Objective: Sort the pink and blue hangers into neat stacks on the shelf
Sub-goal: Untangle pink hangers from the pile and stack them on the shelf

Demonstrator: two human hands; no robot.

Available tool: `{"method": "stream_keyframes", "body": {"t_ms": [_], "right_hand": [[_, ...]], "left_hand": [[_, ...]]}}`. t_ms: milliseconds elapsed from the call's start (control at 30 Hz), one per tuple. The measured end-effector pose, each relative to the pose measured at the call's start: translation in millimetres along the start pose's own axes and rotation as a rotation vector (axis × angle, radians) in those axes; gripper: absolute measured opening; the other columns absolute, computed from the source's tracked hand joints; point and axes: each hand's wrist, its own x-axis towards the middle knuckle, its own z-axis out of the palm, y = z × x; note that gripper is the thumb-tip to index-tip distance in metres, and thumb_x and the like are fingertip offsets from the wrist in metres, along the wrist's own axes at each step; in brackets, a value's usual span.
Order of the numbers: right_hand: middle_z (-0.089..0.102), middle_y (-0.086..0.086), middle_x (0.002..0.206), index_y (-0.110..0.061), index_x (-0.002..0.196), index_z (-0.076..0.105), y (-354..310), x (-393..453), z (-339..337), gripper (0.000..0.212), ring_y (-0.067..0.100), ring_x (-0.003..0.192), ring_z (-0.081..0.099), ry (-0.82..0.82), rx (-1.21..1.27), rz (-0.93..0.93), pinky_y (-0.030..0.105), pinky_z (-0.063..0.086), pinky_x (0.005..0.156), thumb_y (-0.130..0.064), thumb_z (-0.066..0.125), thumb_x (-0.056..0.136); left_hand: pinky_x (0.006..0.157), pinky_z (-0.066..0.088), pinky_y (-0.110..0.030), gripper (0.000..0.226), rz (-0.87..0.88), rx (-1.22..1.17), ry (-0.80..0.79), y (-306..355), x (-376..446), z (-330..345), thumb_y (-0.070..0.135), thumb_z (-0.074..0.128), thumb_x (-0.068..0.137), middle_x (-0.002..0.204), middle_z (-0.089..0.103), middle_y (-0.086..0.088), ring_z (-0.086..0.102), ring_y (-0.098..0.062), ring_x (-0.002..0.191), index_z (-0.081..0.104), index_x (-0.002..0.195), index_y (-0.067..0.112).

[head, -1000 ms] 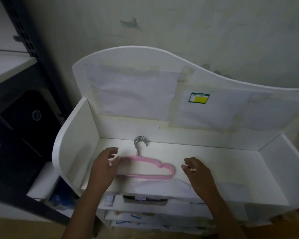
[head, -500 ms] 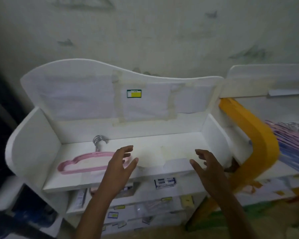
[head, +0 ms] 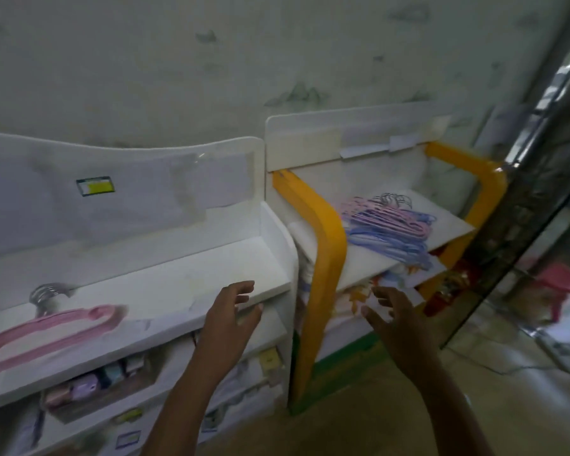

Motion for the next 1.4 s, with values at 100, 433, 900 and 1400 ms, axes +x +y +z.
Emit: {"method": "stream_keyframes", "body": {"t_ms": [100, 433, 900, 1400], "right_hand": [[0.054, -0.004, 0.124, -0.023, 0.129, 0.051, 24.0, 0.7, -28.5, 0.045, 0.011, 0.109, 0.053, 0.041, -0.003, 0.037, 0.031, 0.049, 0.082, -0.037, 0.066, 0.089], [0.057, -0.005, 0.125, -0.022, 0.129, 0.053, 85.7, 43.9, -81.0, 0.042, 0.011, 0.108, 0.056, 0.136, -0.015, 0.125, 0.018, 0.044, 0.074, -0.031, 0.066, 0.090], [0.057, -0.006, 0.120, -0.030, 0.127, 0.051, 154.4, 188.3, -117.1, 0.039, 0.006, 0.100, 0.057, 0.147, -0.017, 0.197, 0.024, 0.049, 0.073, -0.036, 0.065, 0.091], [0.055, -0.007, 0.120, -0.024, 0.128, 0.052, 215.6, 312.4, -112.0, 0.042, 0.010, 0.104, 0.055, 0.036, -0.018, 0.161, 0.028, 0.048, 0.080, -0.037, 0.065, 0.090]], "left_hand": [[0.092, 0.054, -0.037, 0.037, 0.022, 0.023, -0.048, 17.3, 12.8, 31.9, 0.022, 0.066, 0.091, 0.125, 0.058, 0.008, 0.056, -0.006, 0.112, 0.055, 0.126, 0.028], [0.089, 0.050, -0.028, 0.032, 0.057, -0.039, -0.179, 50.0, 81.8, 137.1, 0.027, 0.064, 0.093, 0.121, 0.060, 0.010, 0.059, -0.008, 0.108, 0.056, 0.124, 0.028], [0.090, 0.049, -0.016, 0.031, 0.161, -0.129, -0.268, 71.5, 226.0, 258.7, 0.015, 0.061, 0.095, 0.120, 0.058, 0.011, 0.057, 0.000, 0.106, 0.054, 0.121, 0.030], [0.080, 0.053, -0.031, 0.019, 0.018, 0.005, -0.041, 50.9, 313.1, 320.6, 0.015, 0.062, 0.093, 0.115, 0.061, 0.000, 0.063, -0.016, 0.098, 0.056, 0.106, 0.026]]}}
